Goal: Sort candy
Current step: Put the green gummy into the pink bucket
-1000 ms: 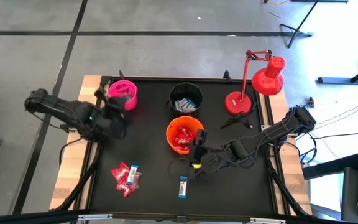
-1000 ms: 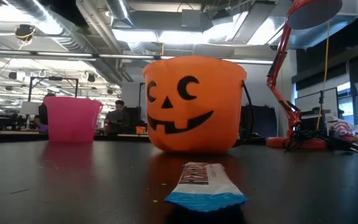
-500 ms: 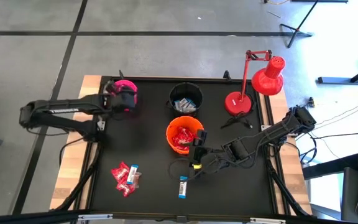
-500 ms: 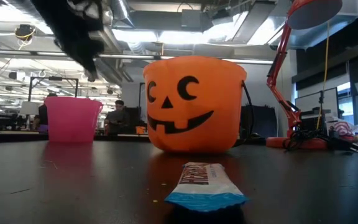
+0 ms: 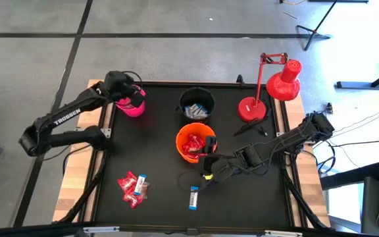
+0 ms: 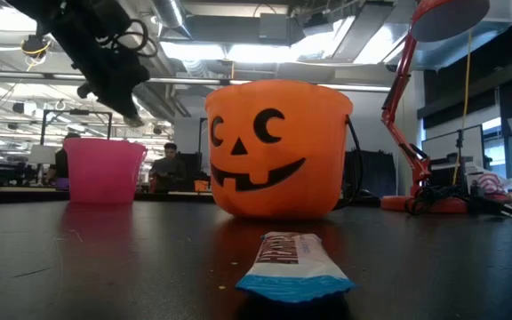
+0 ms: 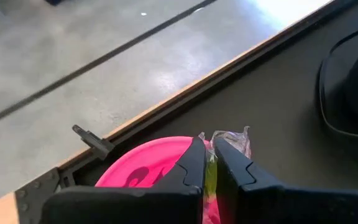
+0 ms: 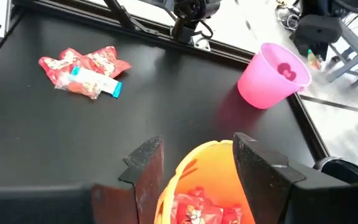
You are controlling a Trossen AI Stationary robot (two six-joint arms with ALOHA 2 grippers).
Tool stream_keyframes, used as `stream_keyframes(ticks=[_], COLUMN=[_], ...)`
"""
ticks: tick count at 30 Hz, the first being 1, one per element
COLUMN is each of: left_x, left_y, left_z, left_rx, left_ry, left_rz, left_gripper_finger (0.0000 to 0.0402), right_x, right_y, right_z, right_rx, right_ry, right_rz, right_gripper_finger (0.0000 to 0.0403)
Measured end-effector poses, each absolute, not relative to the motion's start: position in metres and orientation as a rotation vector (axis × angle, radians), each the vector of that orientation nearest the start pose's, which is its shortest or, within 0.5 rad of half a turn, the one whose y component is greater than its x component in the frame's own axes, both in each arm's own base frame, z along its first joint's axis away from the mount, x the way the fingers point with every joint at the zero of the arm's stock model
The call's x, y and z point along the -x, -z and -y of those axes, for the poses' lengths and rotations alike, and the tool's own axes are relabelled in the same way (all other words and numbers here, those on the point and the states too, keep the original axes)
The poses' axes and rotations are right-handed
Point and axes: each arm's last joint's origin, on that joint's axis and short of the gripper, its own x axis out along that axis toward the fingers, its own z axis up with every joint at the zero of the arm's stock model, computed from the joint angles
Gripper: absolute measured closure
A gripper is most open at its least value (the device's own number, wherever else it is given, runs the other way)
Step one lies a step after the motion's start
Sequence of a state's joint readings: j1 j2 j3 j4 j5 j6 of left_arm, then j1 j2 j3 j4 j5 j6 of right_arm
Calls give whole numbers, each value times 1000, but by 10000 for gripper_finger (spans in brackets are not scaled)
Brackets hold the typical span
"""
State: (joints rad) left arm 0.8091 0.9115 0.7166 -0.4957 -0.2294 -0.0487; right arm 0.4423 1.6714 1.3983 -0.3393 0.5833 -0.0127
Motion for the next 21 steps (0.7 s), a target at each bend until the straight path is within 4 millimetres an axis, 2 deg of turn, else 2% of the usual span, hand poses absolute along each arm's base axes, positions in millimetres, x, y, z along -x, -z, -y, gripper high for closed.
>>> stream_keyframes(ticks=[7, 21], left_x=[-116, -110], left_y=[-260, -241], left_z=[-144, -138], left_rx=[264, 358], left_ry=[-954, -867], left_rz=[-690, -794], left_gripper_finger=[399, 399], right_x=[-351, -350], right_y=[-305, -304], right_z=[-129, -130], right_rx=[252, 257], right_ry=[191, 182], right_rz=[-537, -545], right_gripper_finger=[212, 212])
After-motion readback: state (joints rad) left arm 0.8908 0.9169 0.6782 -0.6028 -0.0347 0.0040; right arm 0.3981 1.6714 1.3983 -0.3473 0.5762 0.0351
